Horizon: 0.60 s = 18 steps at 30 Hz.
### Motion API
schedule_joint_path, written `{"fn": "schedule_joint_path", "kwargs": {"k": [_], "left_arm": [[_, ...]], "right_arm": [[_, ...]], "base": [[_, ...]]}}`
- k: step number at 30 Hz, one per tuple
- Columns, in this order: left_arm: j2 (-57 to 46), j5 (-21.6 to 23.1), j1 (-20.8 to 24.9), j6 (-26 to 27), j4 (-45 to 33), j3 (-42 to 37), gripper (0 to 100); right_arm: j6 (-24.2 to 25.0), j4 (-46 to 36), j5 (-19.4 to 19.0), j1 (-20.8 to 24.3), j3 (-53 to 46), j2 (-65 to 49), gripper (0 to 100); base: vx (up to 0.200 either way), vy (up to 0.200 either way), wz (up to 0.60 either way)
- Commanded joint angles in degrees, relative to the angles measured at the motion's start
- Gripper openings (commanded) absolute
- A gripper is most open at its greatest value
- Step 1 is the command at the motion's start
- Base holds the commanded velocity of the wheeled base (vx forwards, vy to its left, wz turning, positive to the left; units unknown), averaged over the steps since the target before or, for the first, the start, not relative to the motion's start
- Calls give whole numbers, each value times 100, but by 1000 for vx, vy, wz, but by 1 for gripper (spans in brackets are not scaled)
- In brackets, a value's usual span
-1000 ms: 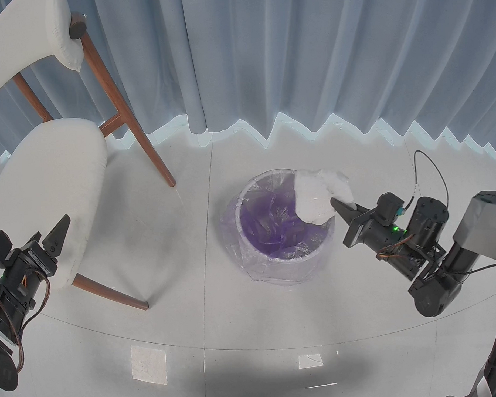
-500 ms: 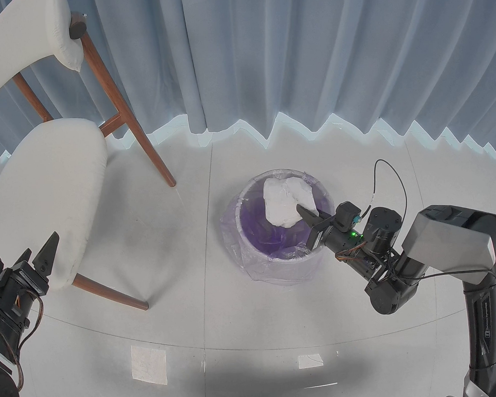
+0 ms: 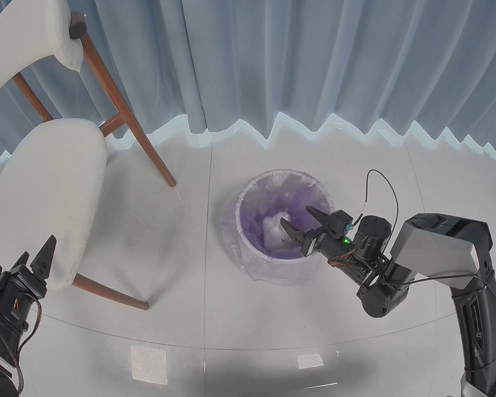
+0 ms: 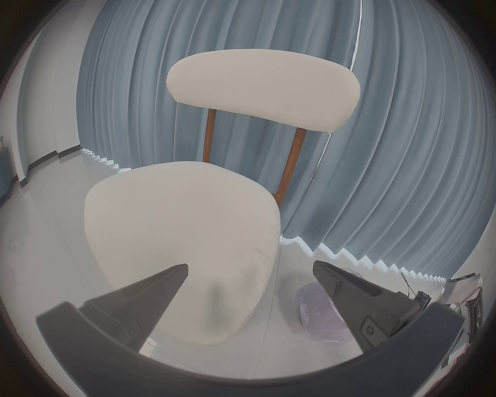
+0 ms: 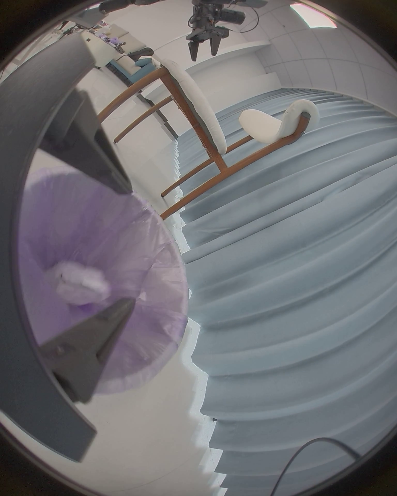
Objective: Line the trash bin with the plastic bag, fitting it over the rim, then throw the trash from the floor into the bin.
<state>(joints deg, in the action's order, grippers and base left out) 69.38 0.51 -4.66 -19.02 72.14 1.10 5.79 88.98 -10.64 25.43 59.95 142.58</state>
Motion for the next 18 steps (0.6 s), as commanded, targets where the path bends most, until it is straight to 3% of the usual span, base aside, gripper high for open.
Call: {"fn": "schedule_joint_path", "kwargs": {"k": [1, 5, 11, 12, 16, 18], "left_arm": [[-232, 2, 0, -5, -60, -110, 100], [-495, -42, -53, 3, -43, -110, 100], [-1102, -42, -167, 38, -60, -110, 100], [-1374, -42, -167, 135, -104, -110, 100], [-2446, 19, -132, 416, -904, -110, 100], [-2895, 28, -106, 460, -1361, -92, 100]], "right_arm": [[19, 102, 18, -64, -72, -196, 100], [27, 102, 203, -258, -502, -837, 100], [98, 102, 247, -592, -2031, -2630, 100], [89, 93, 247, -750, -2691, -3351, 100], [45, 23, 212, -1110, -4202, -5144, 100], [27, -91, 212, -1260, -4510, -5742, 100]], "base": [[0, 0, 0], [0, 0, 0], [0, 0, 0], [0, 0, 0], [0, 0, 0], [0, 0, 0]]}}
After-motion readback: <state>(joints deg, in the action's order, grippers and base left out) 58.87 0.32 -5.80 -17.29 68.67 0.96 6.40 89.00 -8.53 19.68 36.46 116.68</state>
